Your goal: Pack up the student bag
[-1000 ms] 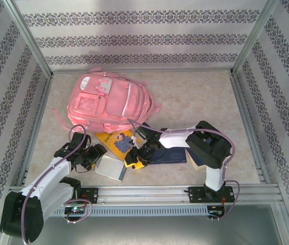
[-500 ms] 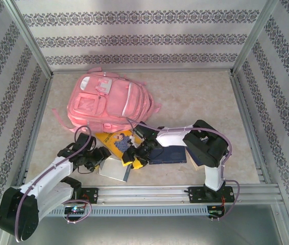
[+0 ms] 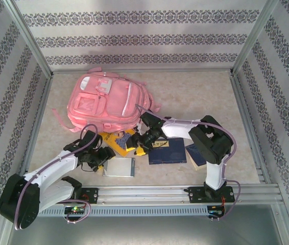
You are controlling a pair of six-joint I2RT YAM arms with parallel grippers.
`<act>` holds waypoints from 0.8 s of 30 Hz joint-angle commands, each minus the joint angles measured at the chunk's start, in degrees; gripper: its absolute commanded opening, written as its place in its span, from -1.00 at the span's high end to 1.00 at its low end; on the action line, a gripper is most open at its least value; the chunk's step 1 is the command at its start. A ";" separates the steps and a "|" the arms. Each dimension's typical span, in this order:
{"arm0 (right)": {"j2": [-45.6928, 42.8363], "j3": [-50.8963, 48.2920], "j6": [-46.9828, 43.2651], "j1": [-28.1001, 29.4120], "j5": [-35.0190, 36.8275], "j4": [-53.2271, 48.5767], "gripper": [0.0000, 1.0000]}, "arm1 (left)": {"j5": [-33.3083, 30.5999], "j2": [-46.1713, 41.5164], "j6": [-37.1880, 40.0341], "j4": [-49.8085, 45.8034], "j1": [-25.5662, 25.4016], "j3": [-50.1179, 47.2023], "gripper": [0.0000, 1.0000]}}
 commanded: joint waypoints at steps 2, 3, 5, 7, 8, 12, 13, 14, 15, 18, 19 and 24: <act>-2.64 2.01 -9.80 -0.39 11.45 -13.36 -0.21 | 6.53 3.00 -1.71 3.79 -2.91 0.65 -0.47; -3.94 1.03 -10.09 -0.20 12.96 -14.24 -0.20 | 6.46 3.24 -2.00 3.87 -3.10 0.62 -0.47; -6.70 -1.40 -9.92 0.63 14.15 -14.66 -0.18 | 6.48 3.30 -2.14 3.97 -3.39 0.55 -0.46; -9.82 -3.71 -10.01 2.72 15.95 -14.93 -0.18 | 6.51 3.01 -2.21 3.66 -3.57 0.52 -0.45; -10.90 -4.56 -9.88 3.68 16.33 -14.82 -0.18 | 6.49 2.84 -2.24 3.53 -3.57 0.56 -0.45; -12.41 -7.22 -6.30 8.35 15.09 -11.98 -0.16 | 6.61 2.20 -2.65 3.83 -3.74 0.21 -0.45; -12.19 -7.52 -5.44 9.16 15.21 -11.15 -0.16 | 6.58 2.27 -2.72 4.02 -3.79 0.21 -0.45; -11.78 -7.61 -4.93 9.65 15.26 -10.46 -0.16 | 6.64 2.45 -2.72 4.14 -3.80 0.19 -0.45; -11.17 -7.64 -4.34 10.07 15.34 -9.83 -0.15 | 6.81 2.81 -2.64 4.16 -3.79 0.29 -0.45; -9.33 -7.68 -1.66 10.96 15.06 -6.27 -0.14 | 7.50 3.98 -2.01 3.89 -3.79 1.10 -0.43; -8.55 -7.61 -0.81 11.25 14.83 -4.97 -0.13 | 7.71 4.27 -1.50 3.49 -3.79 1.59 -0.43; -5.08 -6.71 3.00 12.47 14.56 0.62 -0.13 | 7.56 4.61 0.55 0.99 -3.79 2.63 -0.43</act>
